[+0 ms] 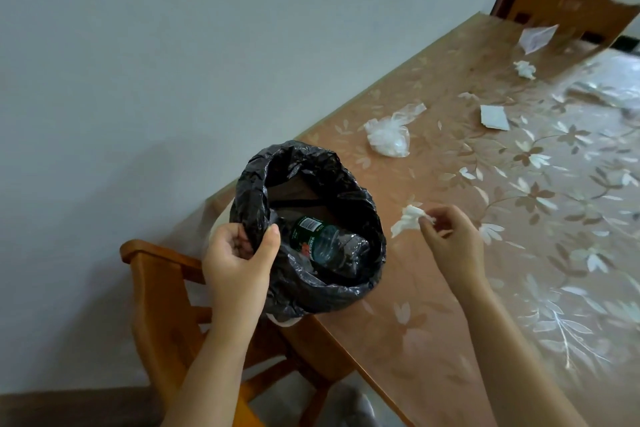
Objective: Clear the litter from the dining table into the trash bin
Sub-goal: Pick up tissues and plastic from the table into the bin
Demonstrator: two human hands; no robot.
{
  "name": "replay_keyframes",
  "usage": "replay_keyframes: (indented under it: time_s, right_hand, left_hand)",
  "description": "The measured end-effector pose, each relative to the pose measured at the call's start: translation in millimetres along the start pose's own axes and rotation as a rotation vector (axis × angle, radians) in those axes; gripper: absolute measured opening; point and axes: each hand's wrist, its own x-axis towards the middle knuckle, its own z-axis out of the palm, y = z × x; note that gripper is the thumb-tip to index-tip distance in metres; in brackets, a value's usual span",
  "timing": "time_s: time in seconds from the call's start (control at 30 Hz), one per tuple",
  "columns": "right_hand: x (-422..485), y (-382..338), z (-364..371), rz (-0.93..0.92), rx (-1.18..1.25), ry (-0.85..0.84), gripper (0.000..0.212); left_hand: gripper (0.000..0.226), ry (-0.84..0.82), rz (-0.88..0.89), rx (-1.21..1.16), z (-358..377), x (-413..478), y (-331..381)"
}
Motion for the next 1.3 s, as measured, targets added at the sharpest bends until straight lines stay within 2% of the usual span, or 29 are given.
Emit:
replay_keyframes:
  time_s: [0.23, 0.3, 0.4, 0.5, 0.57, 1.0, 1.3]
  right_hand:
    - [-28, -61, 2, -0.142, 0.03, -0.012, 0.024]
    - [-34, -76, 12, -0.178, 0.026, -0.039, 0.02]
    - [-42, -93, 27, -0.245, 0.004, -0.123, 0.016]
    - [-51, -102, 38, -0.303, -0.022, -0.241, 0.025]
    - [-56, -102, 40, -0.321, -0.05, -0.252, 0.028]
    - [-51, -53, 22, -0.116, -0.206, -0.101, 0.019]
    - [66, -12, 35, -0.1, -0.182, -0.087, 0.019]
  left_hand:
    - [0.02, -0.071, 0.037, -0.014, -5, -5, 3]
    - [0.019, -0.089, 0.025, -0.045, -9, -6, 5]
    - [0.018, -0.107, 0.013, -0.069, -16, -7, 5]
    - [0.018, -0.112, 0.003, -0.091, -24, -5, 2]
    - [0.019, -0.105, -0.004, -0.092, -28, -3, -2]
    - [0.029, -0.089, -0.01, -0.112, -18, 37, -15]
    - [0.037, 0.045, 0.015, -0.026, 41, 88, 0]
